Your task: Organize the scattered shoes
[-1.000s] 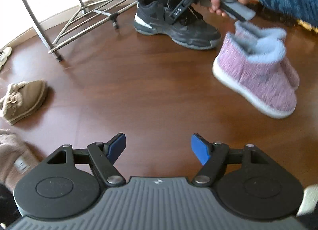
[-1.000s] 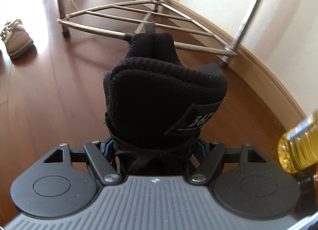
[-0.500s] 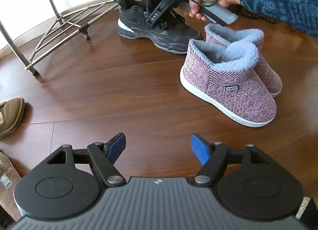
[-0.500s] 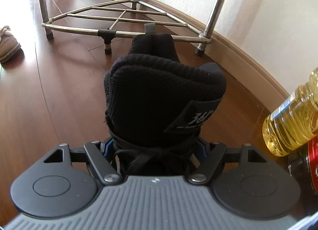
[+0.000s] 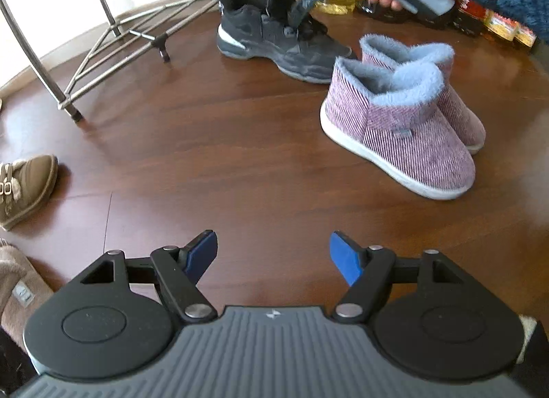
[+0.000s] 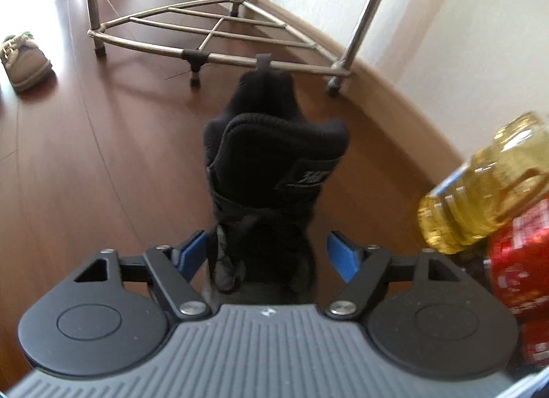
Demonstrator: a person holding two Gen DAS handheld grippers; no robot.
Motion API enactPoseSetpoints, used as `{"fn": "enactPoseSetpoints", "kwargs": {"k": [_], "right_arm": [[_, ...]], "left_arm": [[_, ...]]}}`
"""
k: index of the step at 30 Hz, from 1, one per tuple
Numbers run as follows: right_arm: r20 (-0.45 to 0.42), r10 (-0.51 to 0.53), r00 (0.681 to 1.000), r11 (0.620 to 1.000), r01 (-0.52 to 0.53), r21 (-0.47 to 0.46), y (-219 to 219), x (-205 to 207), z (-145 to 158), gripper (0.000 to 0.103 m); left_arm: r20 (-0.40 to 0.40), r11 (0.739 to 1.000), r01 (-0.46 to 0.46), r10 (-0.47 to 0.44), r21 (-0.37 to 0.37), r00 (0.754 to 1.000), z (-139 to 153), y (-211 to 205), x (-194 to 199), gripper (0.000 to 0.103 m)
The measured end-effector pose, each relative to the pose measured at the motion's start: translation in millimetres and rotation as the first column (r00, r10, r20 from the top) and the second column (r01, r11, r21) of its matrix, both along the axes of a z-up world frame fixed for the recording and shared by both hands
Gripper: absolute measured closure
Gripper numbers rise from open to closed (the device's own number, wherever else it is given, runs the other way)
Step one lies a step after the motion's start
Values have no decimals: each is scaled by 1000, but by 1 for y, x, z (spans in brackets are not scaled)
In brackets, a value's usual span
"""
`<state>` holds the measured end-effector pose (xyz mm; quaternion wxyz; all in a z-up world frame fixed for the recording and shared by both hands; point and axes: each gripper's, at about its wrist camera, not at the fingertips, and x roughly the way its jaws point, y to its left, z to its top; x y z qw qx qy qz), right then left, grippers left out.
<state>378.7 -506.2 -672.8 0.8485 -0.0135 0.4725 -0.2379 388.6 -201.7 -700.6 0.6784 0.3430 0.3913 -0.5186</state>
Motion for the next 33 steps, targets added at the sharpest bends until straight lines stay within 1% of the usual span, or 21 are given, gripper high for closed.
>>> {"fn": "enactPoseSetpoints", "kwargs": {"k": [2,3,4,6,8,9,12,14,16,17,19,20,21,23,25,27,28,29,30,31,33], "right_arm": [[103,-6,995,999,2,33,13,-13,25,20],[145,1,989,999,-9,53,24,-19,37,18],[161,11,987,998,-21,62,32,-21,43,17],[177,81,981,989,-101,110,75,-25,53,17],[183,122,975,976,-152,156,103,-22,52,16],[186,159,970,960,-195,198,126,-18,49,16],[212,267,940,899,-322,298,203,7,37,16],[230,335,914,854,-398,336,252,29,30,16],[241,415,877,809,-477,342,303,56,25,17],[240,459,855,787,-517,337,331,72,25,17],[247,533,809,744,-587,319,374,100,27,17],[254,589,767,706,-642,299,403,122,31,17],[254,624,739,682,-674,285,418,136,35,17],[247,681,690,640,-724,257,441,156,40,17],[232,734,638,598,-769,226,462,174,44,17],[184,816,548,522,-835,172,492,199,48,17],[157,847,508,488,-860,151,505,210,49,21],[147,861,488,469,-871,145,512,216,48,33],[124,883,453,436,-889,140,525,229,46,40],[99,896,432,416,-897,149,536,242,43,49],[82,908,412,396,-905,157,543,254,41,50]], "left_arm": [[20,999,-34,33,24,999,4,30,9,29],[30,998,-50,49,36,998,6,45,14,29],[40,997,-67,66,47,997,8,60,18,29],[61,992,-102,97,70,993,12,89,28,28],[80,987,-136,129,88,988,15,116,36,28],[91,979,-184,176,93,980,13,134,41,28],[134,913,-399,387,86,912,1,206,62,28],[135,846,-528,516,72,846,-7,243,71,28],[124,785,-617,607,57,785,-13,271,76,28],[108,740,-670,663,48,740,-19,289,77,28],[83,693,-719,714,49,695,-27,306,76,28],[71,669,-742,739,51,670,-31,315,75,28],[58,652,-757,755,52,654,-34,322,75,28],[19,639,-767,768,45,641,-36,333,77,28],[-4,644,-764,765,30,644,-34,337,81,28],[2,657,-754,754,-1,657,-30,341,85,28],[22,665,-746,747,-21,665,-26,342,90,28],[36,670,-741,742,-35,669,-24,344,94,28],[43,670,-740,742,-49,669,-23,345,98,28],[51,670,-739,742,-69,668,-21,346,104,28],[32,670,-736,741,-94,670,-17,348,118,28]]}}
